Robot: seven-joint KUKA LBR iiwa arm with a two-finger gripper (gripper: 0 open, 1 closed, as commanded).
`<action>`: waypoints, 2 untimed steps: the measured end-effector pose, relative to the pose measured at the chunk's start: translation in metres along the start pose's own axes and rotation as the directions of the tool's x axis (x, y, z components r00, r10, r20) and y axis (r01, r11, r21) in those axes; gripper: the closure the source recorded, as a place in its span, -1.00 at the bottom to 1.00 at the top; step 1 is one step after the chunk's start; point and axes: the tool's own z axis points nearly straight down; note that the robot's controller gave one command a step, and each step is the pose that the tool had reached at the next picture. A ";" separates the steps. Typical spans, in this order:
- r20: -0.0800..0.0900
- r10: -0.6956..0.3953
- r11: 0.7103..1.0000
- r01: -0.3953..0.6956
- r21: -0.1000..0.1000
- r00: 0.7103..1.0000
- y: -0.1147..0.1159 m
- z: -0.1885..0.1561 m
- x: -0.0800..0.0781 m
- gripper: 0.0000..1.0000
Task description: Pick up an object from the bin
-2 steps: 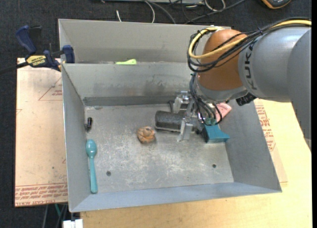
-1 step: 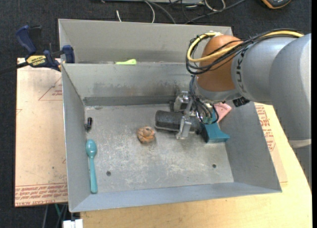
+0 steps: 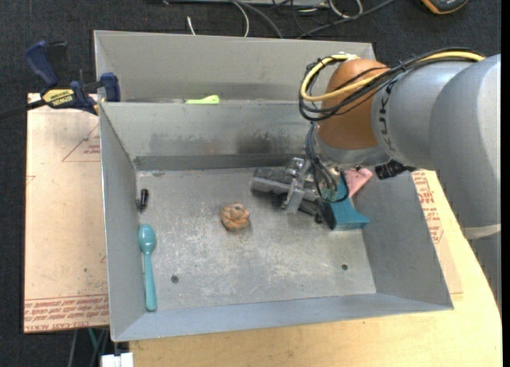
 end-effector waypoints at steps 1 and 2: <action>-0.002 0.026 1.000 -0.026 0.000 1.000 0.000 -0.003 0.003 1.00; -0.011 0.024 1.000 -0.024 0.001 1.000 0.000 -0.033 0.005 1.00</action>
Offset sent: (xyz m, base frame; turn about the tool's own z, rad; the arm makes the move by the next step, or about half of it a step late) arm -0.0017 0.0001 0.0854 0.0152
